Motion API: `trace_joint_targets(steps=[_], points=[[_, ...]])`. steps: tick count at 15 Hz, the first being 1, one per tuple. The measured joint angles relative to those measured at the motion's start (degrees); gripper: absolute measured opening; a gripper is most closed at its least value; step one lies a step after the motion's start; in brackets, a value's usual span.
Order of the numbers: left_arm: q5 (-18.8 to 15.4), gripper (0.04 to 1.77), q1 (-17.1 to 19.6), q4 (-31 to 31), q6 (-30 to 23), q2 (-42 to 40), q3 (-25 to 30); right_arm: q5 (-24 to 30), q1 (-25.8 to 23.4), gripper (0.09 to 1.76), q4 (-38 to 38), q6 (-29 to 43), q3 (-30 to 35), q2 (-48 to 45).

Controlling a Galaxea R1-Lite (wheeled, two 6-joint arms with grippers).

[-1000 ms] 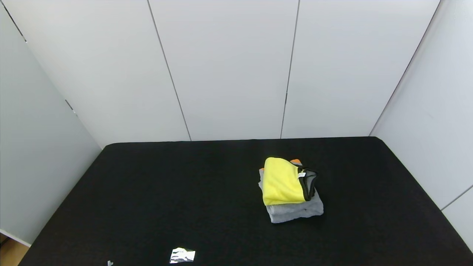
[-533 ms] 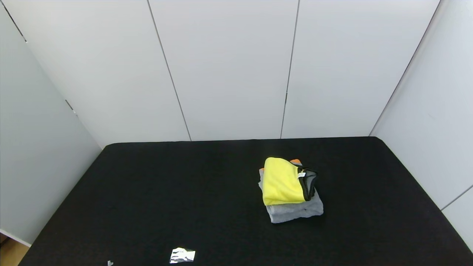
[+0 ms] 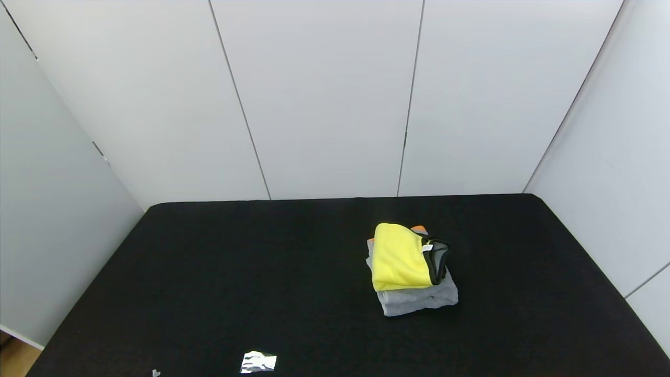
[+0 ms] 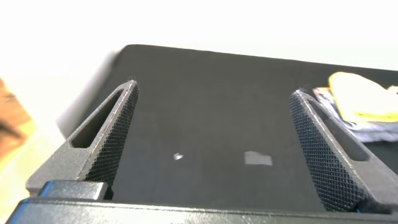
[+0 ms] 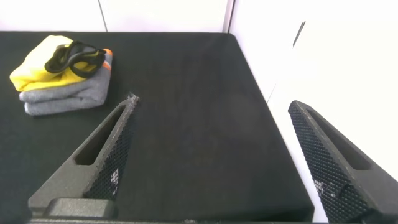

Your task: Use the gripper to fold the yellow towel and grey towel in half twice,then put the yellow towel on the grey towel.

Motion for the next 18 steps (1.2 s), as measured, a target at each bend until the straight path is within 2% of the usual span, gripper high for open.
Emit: trace_joint_targets(steps=[3,6,7,10,18], points=[[-5.95,1.72,0.0,-5.12,0.15,-0.3,7.77,0.09,0.02,1.71,-2.52,-0.1,3.44,0.0],[-8.44,1.72,0.0,-9.91,0.85,-0.33,13.56,2.68,0.09,1.71,-2.96,0.22,5.21,-0.02],[-8.63,1.72,0.0,-11.89,1.02,-0.33,15.02,3.69,0.09,1.71,-2.94,0.45,5.56,-0.02],[-8.28,1.72,0.0,-12.5,1.1,-0.35,16.46,6.0,0.02,1.71,-3.21,2.46,6.83,-0.02],[-6.56,1.72,0.0,-12.82,1.34,-0.38,17.23,6.46,0.0,1.71,-4.0,2.51,8.05,-0.02]])
